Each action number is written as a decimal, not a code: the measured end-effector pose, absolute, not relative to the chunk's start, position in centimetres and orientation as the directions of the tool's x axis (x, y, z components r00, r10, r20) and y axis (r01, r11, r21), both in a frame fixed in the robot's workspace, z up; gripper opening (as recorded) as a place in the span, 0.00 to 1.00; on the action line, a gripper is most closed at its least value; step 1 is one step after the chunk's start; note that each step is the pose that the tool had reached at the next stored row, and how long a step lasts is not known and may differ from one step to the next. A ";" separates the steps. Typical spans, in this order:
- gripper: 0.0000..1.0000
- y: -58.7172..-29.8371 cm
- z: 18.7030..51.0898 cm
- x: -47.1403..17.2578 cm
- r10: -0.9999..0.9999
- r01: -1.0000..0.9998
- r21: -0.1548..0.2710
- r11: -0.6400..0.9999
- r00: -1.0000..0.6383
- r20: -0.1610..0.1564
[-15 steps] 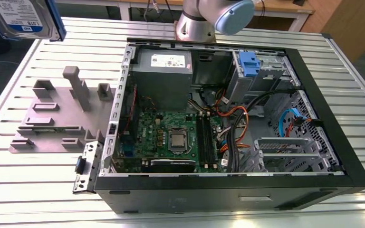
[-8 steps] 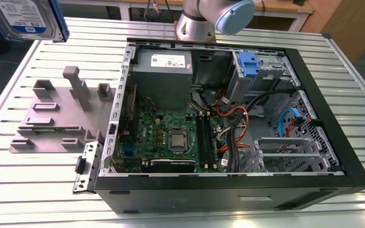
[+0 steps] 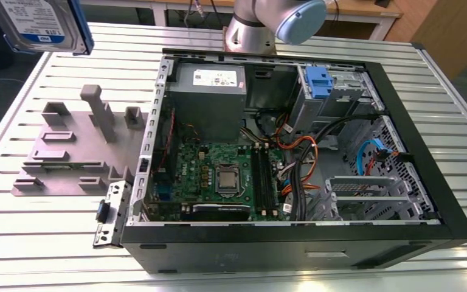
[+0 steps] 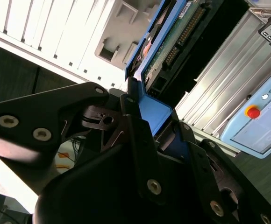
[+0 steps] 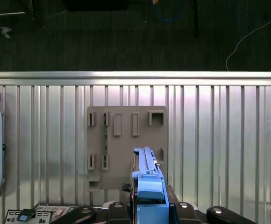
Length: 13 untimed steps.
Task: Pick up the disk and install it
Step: 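Pick up the disk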
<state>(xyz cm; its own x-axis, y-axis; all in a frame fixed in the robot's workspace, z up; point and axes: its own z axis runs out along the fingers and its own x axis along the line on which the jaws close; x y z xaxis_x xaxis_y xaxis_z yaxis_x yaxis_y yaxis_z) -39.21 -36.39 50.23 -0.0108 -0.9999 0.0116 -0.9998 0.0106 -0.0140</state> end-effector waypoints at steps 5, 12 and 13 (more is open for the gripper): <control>0.36 -36.4 50.2 -38.8 -1.000 -1.000 -0.014 0.011 -0.011 0.012; 0.36 -36.5 50.2 -38.3 -1.000 -1.000 -0.014 0.011 -0.011 0.012; 0.36 -36.5 50.2 -38.3 -1.000 -1.000 -0.014 0.011 -0.011 0.012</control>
<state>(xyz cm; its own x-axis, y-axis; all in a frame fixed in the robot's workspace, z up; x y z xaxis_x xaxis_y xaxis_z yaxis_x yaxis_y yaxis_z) -38.29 -36.52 50.23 -0.0108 -0.9999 0.0117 -0.9998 0.0106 -0.0139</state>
